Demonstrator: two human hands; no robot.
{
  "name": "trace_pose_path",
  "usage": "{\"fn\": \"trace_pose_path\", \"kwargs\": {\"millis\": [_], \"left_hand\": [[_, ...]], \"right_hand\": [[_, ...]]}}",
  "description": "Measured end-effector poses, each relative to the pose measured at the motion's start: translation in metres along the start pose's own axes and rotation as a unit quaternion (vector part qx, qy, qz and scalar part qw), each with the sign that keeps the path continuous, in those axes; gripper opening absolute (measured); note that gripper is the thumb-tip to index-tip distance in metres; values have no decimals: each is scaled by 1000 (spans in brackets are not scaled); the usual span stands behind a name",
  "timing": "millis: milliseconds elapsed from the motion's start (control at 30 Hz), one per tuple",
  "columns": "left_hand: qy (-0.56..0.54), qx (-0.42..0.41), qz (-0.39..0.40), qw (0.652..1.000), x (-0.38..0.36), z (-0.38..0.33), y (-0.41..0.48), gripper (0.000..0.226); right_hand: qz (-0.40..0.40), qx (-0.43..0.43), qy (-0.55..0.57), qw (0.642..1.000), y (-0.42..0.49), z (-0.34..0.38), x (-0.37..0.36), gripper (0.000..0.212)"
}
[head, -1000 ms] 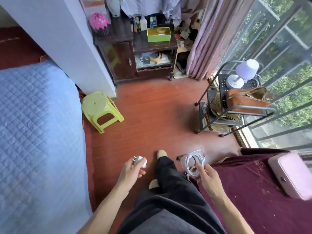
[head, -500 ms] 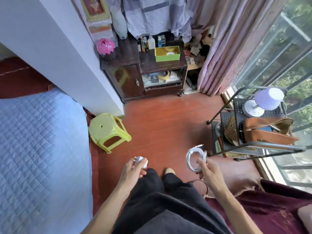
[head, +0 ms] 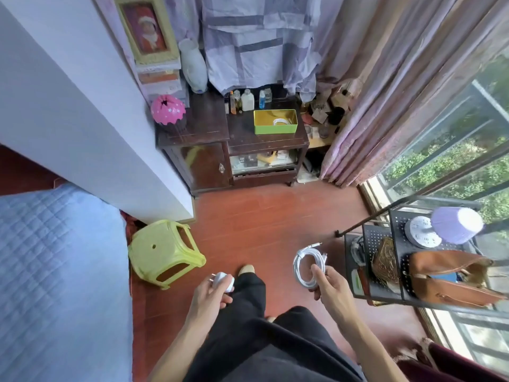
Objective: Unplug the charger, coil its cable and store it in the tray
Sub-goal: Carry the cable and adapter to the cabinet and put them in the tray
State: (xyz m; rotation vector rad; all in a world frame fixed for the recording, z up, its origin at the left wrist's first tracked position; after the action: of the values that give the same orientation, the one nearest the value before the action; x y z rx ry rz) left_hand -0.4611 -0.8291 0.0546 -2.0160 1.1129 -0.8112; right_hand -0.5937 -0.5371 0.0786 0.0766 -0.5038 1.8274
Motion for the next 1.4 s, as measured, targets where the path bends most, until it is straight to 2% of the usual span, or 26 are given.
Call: {"fn": "trace_pose_path", "kwargs": {"millis": [200,333,467,633,867,1133,1400], "left_hand": [[43,-6,23,999,9,-87,60,49],[71,-49,53,995,-3,-151,80,34],[95,-61,70,991,-22,-195,98,45],[107,-34,52,992,-46,-234,130,45],[154,-5,31,988,-89,-315,177,55],[85,7,18,996,-112,-412,211,39],[35,58,-6,998,-92,-444,256,15]], "right_hand": [[-37,12,15,999,57,35,-15,53],[-44,11,31,998,89,52,-21,45],[-55,-6,41,998,125,60,-20,43],[-70,-22,54,996,187,65,-9,43],[-80,-69,127,986,286,66,17,60],[-51,-33,39,997,377,122,32,43],[-36,-65,42,996,452,148,17,48]]}}
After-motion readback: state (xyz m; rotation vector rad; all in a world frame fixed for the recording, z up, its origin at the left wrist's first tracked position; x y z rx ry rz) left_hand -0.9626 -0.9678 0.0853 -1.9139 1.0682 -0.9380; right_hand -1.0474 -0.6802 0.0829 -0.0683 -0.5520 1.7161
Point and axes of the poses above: each hand's wrist, its own y-axis towards the middle knuckle, its own x-axis out of the back of the hand, z = x × y, the point moved 5 cm from there along y, towards the middle knuckle, and after that the axes turned 13 degrees about x, right-handed, at the moved point
